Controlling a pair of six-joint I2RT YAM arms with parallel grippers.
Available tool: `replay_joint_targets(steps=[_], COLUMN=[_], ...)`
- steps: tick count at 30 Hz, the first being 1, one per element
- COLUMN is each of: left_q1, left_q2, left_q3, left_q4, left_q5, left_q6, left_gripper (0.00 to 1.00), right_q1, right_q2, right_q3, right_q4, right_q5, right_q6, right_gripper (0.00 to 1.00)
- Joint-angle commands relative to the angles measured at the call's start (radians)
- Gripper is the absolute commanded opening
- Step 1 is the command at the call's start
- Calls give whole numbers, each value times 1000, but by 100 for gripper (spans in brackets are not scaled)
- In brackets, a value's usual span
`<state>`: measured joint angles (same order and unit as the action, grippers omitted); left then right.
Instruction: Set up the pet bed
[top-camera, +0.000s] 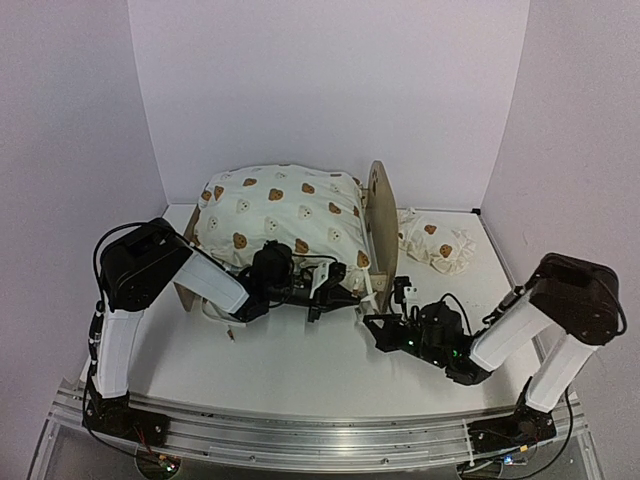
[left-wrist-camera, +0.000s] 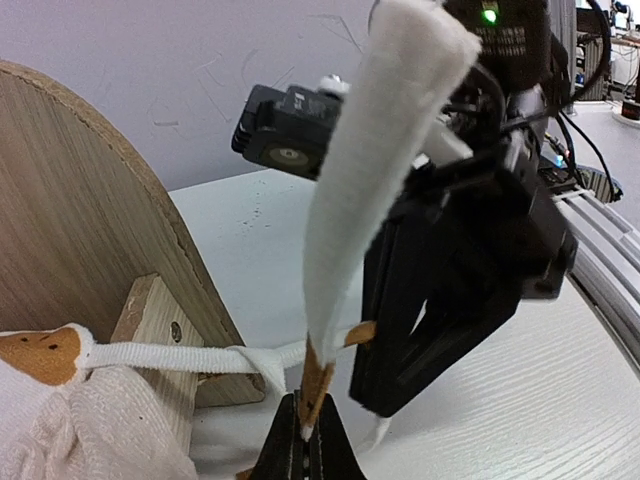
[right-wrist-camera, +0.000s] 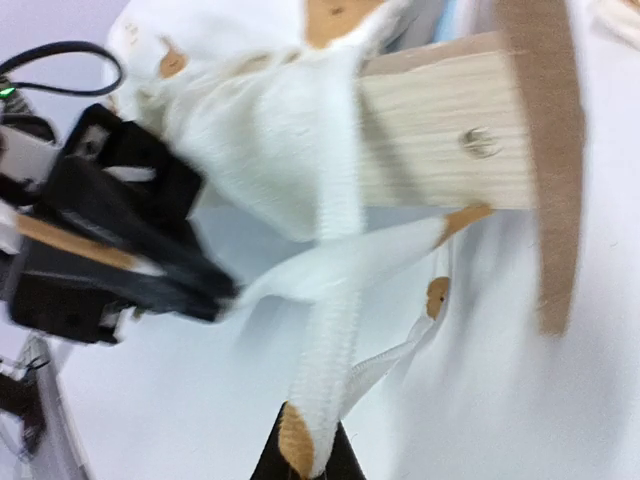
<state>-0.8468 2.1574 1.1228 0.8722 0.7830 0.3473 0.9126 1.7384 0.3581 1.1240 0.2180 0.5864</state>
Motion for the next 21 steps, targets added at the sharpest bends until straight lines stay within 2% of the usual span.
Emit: replay_joint_targets(steps=[1, 3, 6, 9, 12, 13, 17, 21], left_q1=[32, 32, 34, 34, 33, 33, 36, 56], left_q2=[-40, -34, -31, -23, -14, -12, -32, -114], left_q3=[-31, -40, -57, -75, -75, -72, -72, -186], left_q4=[27, 21, 21, 18, -3, -14, -119, -217], left_q5=[-22, -34, -32, 2, 27, 33, 29, 32], left_q6=[96, 131, 198, 283, 322, 330, 424, 673], left_gripper=[0, 0, 0, 0, 2, 7, 40, 45], right_q1=[-34, -80, -150, -205, -246, -253, -261, -261], right_q2=[-166, -212, -248, -245, -224, -214, -188, -186], right_q3=[35, 73, 208, 328, 372, 385, 443, 470], right_q4=[-412, -561, -898, -1141, -1216, -1222, -1227, -1239], right_q5=[-325, -476, -678, -824, -905, -926, -960, -944], right_q6=[101, 151, 170, 160, 219, 238, 277, 285], right_gripper=[0, 0, 0, 0, 0, 0, 0, 0])
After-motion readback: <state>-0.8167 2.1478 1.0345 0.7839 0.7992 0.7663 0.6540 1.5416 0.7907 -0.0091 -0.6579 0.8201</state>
